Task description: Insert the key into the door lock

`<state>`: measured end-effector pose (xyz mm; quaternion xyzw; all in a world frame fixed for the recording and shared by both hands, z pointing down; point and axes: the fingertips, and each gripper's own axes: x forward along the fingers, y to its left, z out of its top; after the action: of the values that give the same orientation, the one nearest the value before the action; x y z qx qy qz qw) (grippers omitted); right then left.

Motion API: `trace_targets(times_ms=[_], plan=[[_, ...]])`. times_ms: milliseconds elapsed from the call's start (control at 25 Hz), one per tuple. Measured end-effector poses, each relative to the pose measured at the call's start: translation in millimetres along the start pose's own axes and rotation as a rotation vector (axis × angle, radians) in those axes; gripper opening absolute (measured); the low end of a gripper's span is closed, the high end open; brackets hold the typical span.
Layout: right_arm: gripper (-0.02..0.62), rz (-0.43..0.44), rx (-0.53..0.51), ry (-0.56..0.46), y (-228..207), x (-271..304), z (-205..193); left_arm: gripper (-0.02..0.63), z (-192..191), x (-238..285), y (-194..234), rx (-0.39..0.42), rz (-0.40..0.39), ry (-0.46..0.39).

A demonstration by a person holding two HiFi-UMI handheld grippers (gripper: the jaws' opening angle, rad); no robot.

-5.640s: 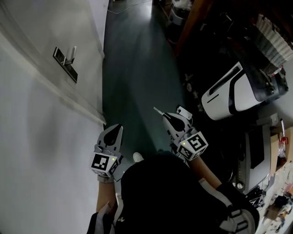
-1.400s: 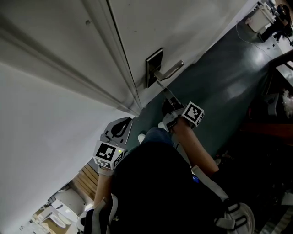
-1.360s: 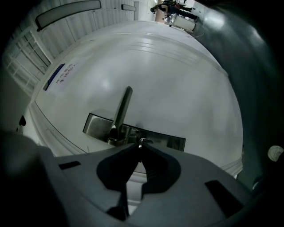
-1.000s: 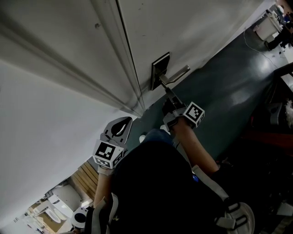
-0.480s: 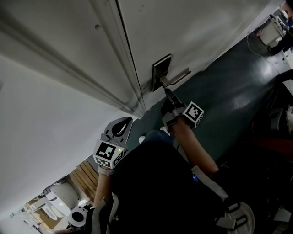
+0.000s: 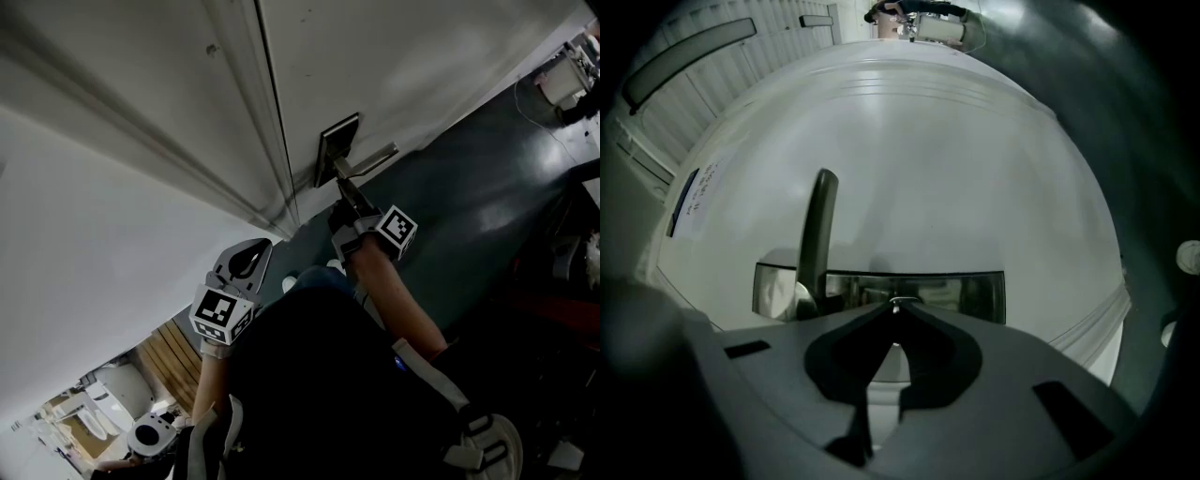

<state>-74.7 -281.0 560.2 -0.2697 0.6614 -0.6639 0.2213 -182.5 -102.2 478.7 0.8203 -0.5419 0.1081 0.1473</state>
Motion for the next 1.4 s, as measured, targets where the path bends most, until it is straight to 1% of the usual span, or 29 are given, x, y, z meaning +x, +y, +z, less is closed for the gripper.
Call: trace_targets(times_ms=[80,200,400,520,680,920,1080,1280,1400], plan=[[0.034,-0.006,0.001,0.007,1,4,0,0.008,0,-1,1,-0.004,0.011,-0.001],[0.034,0.019,0.016,0.011,0,12,0,0.008,0,-2,2,-0.01,0.024,-0.005],[0.034,0.024,0.009,0.019,2,13,0,0.008,2,-5,3,-0.015,0.044,-0.013],[0.034,0.011,-0.001,0.028,2,12,-1,0.008,2,-5,1,-0.018,0.047,-0.017],[0.034,0.018,0.004,0.049,2,11,-3,0.008,3,-3,-4,-0.019,0.04,-0.022],[0.034,0.006,-0.002,0.092,3,-2,-10,0.008,9,6,-14,-0.022,0.013,-0.032],[0.034,-0.013,-0.023,0.085,3,-21,-7,0.008,11,15,-24,-0.023,-0.025,-0.036],[0.028,0.006,-0.078,0.059,14,-44,4,0.008,13,28,-35,-0.034,-0.078,-0.046],[0.025,0.007,-0.138,0.047,22,-58,14,0.008,16,37,-42,-0.038,-0.109,-0.057]])
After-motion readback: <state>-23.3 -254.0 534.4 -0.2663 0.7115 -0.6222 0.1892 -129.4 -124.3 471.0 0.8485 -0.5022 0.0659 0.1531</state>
